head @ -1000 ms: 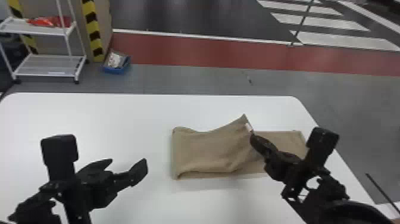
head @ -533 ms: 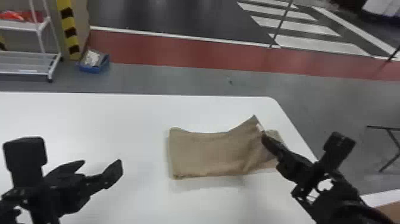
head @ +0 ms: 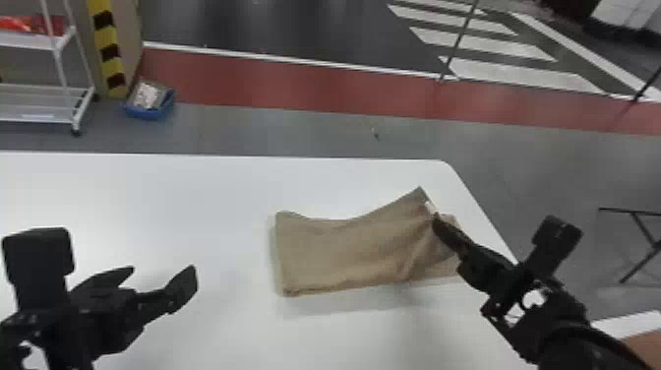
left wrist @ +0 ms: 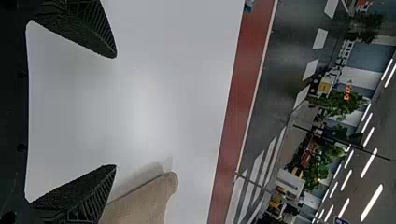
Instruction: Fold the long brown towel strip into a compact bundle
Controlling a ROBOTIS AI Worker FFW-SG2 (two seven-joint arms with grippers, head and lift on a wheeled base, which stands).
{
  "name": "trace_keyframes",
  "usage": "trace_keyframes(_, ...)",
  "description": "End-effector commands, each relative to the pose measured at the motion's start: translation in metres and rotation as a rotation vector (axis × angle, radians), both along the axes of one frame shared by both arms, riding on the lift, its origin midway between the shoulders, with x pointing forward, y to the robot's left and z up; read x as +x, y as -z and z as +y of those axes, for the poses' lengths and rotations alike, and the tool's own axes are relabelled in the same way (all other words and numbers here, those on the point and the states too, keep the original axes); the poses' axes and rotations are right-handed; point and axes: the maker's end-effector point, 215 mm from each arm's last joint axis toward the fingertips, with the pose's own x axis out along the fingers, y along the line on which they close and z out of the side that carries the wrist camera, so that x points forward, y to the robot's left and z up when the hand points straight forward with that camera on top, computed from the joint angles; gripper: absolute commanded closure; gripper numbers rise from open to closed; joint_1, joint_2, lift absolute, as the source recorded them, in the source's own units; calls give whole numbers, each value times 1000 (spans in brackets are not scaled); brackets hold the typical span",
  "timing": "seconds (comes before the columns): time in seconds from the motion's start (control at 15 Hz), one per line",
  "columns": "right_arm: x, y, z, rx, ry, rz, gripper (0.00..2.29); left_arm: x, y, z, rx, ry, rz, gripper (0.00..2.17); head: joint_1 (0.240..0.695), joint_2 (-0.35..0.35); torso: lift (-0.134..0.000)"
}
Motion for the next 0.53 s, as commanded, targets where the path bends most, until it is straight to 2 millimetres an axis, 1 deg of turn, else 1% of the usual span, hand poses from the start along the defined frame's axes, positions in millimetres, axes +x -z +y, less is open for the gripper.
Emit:
trace_keyframes(0.0,0,-21,-31,0,28,-30,1112,1,0,-1,-1,0,1,33,695,-310,-125)
trace_keyframes(0.07,2,-13,-36,-7,27,-11,1112,1,1,-1,0,0,2,33,695,-323,-125)
trace_keyframes(0.13,3,8,-37,-10,20,31,1112,0,3,-3,-4,3,6,33,695,-334,-125)
trace_keyframes(0.27,11,39,-28,-13,1,81,1112,1,6,-6,-3,9,11,33,695,-346,-125)
trace_keyframes(0.33,14,48,-23,-7,-9,93,1112,1,7,-6,-1,8,14,33,695,-348,-125)
trace_keyframes(0.4,18,48,-18,-18,-20,91,1112,1,8,-6,-1,7,15,33,695,-345,-125)
trace_keyframes(0.47,20,42,-17,-20,-22,76,1112,1,11,-3,2,2,21,33,695,-340,-125)
